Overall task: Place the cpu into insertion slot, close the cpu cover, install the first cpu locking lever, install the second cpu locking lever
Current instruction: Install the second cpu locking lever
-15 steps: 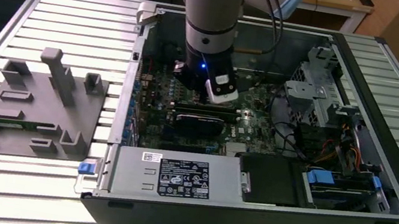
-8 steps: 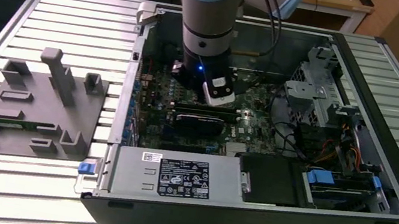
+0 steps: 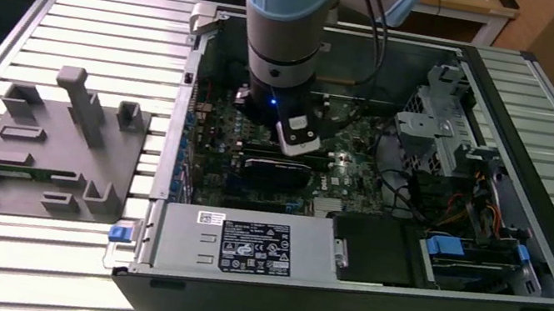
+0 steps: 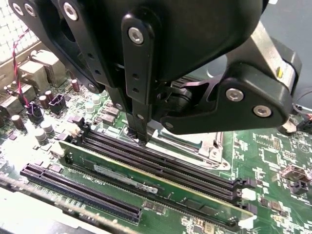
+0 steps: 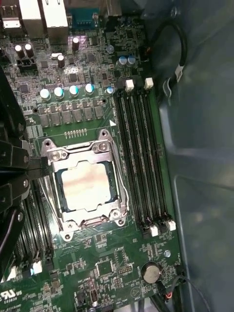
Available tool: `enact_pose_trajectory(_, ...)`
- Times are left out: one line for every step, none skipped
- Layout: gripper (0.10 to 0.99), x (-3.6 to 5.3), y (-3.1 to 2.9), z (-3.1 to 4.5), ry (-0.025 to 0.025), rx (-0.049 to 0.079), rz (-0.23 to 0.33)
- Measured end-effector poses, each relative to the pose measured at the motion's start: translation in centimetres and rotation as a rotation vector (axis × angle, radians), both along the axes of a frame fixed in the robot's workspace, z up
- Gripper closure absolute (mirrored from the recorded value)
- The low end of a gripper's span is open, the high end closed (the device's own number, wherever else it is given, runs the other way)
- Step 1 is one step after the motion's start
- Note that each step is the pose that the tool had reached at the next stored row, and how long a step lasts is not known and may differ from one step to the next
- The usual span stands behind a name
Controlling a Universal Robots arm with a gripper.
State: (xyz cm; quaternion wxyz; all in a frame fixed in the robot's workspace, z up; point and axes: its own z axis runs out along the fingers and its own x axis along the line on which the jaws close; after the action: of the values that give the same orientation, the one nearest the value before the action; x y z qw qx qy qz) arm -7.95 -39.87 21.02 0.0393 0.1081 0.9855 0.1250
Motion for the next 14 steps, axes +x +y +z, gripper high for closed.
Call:
enact_pose_trajectory(0.98, -0.08, -0.07, -0.08, 0.0, 0.005, 0.0)
enact_pose_trajectory(0.98, -0.15, -0.13, -0.15, 0.0001, 0.01, 0.0)
enact_pose_trajectory(0.98, -0.22, -0.19, -0.23, 0.0, 0.016, 0.001)
enact_pose_trajectory(0.98, -0.27, -0.24, -0.32, 0.0, 0.022, 0.001)
enact_pose_trajectory(0.98, -0.33, -0.28, -0.42, -0.0001, 0.028, 0.001)
enact_pose_trajectory(0.98, -0.39, -0.32, -0.51, 0.0, 0.033, 0.001)
enact_pose_trajectory(0.98, -0.43, -0.38, -0.58, 0.0, 0.036, 0.001)
enact_pose_trajectory(0.98, -0.44, -0.47, -0.64, -0.0001, 0.038, 0.002)
enact_pose_trajectory(0.98, -0.46, -0.57, -0.67, 0.0, 0.039, 0.002)
enact_pose_trajectory(0.98, -0.48, -0.66, -0.7, 0.0, 0.041, 0.002)
enact_pose_trajectory(0.98, -0.52, -0.73, -0.73, -0.0001, 0.042, 0.002)
enact_pose_trajectory(0.98, -0.55, -0.81, -0.77, 0.0, 0.044, 0.002)
enact_pose_trajectory(0.98, -0.56, -0.9, -0.8, -0.0001, 0.045, 0.003)
enact_pose_trajectory(0.98, -0.58, -0.99, -0.82, -0.0001, 0.046, 0.003)
